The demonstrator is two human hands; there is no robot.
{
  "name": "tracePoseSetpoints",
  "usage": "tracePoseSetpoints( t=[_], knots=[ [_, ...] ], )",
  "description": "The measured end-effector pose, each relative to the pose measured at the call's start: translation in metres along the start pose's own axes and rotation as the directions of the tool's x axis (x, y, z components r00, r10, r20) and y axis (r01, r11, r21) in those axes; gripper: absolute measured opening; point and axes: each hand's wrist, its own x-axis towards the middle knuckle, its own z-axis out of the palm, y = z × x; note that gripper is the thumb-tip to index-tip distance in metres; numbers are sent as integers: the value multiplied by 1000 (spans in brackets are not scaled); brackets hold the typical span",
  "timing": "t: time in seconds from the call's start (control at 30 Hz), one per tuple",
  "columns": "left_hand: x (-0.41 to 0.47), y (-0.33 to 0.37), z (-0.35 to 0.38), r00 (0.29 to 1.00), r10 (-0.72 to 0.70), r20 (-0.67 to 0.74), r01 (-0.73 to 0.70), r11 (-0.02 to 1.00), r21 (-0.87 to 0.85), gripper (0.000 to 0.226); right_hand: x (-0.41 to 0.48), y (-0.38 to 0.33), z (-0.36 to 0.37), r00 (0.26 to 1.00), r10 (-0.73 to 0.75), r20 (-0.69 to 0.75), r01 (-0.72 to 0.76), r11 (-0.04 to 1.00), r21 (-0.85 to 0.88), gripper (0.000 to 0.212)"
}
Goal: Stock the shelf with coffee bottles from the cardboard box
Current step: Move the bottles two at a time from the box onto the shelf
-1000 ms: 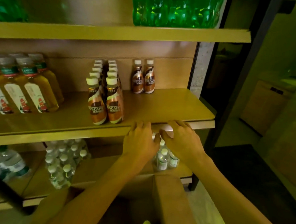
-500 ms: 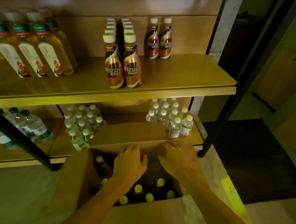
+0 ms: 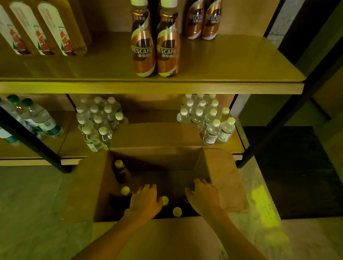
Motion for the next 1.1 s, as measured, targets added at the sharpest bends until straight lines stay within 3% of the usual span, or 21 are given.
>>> tracePoseSetpoints(
  t=[0.23, 0.43, 0.53, 0.7, 0.83, 0.97, 1.1],
  knots=[
    [14, -7, 22, 993, 34, 117, -32, 999, -20, 53, 0, -1, 24, 995, 78, 60, -84, 991, 106, 47],
    [36, -14, 29, 950, 83, 302, -57, 994, -95, 82, 22, 7, 37, 893, 298, 337, -411, 844, 345, 58],
    [46, -20, 34, 904, 111, 413, -83, 993, -85, 83, 33, 11, 44, 863, 348, 366, -468, 825, 317, 55],
    [63, -26, 45, 870, 74, 488, -47, 997, -67, 75, 50, 16, 58, 818, 303, 489, -409, 904, 124, 46],
    [74, -29, 57, 823, 82, 562, -28, 994, -103, 81, 61, 20, 68, 823, 272, 498, -336, 941, 42, 59],
    [85, -25, 65, 777, 112, 619, -12, 987, -163, 100, 67, 25, 72, 862, 217, 458, -300, 947, 117, 62],
    [90, -25, 75, 814, 198, 547, -30, 953, -301, 90, 71, 26, 78, 855, 130, 502, -282, 929, 241, 71]
  ],
)
